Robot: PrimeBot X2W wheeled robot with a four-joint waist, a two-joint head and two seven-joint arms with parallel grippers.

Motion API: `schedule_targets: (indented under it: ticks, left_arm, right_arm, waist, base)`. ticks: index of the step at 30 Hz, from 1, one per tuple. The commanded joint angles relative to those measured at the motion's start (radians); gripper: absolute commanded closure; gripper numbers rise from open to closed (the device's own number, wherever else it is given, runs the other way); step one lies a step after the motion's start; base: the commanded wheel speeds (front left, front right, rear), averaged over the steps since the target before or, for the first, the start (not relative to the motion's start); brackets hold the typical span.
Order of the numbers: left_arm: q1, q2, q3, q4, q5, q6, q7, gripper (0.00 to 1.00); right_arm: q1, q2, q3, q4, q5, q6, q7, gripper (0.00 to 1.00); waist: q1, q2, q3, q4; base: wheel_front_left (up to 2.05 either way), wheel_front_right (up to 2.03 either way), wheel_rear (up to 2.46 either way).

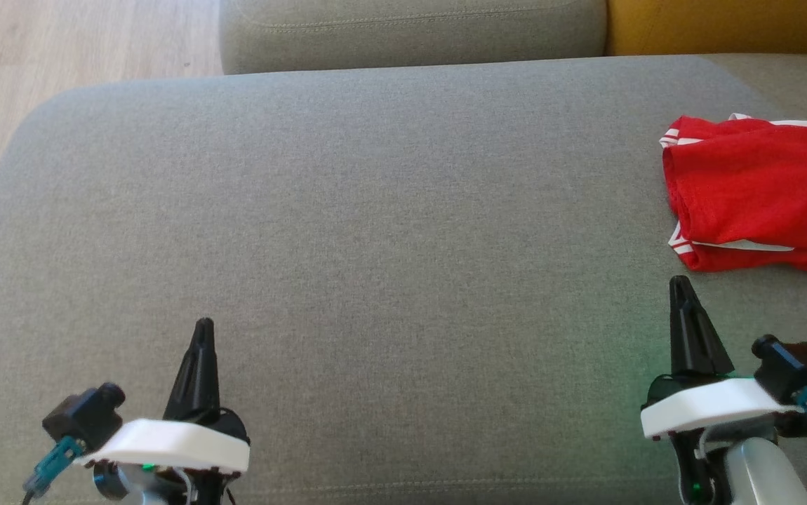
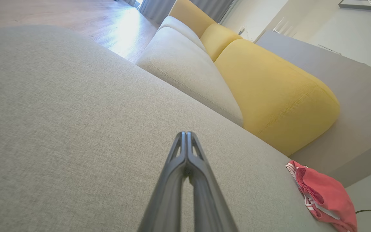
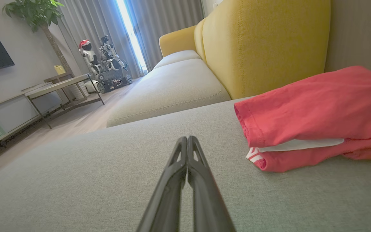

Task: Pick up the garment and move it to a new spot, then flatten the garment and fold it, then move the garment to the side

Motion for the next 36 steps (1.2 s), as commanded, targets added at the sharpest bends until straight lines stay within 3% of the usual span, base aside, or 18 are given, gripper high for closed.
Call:
schedule_targets:
  ticks: [1, 36]
  left_arm:
    - [-0.052, 0.009, 0.021, -0.028, -0.027, -0.009, 0.006, 1.0]
    - [-0.085, 0.02, 0.08, 0.009, -0.346, -0.034, 0.095, 1.0]
  right_arm:
    - [-0.04, -0.009, -0.007, -0.032, 0.039, 0.0, 0.005, 1.0]
    - [-0.045, -0.016, -0.035, -0.031, 0.473, 0.0, 0.097, 1.0]
  waist:
    - [0.0001, 0.0, -0.001, 0.0]
    - [0.0001, 0.0, -0.019, -0.006]
  base:
    - [0.0, 0.0, 0.0]
    - [0.0, 0.0, 0.0]
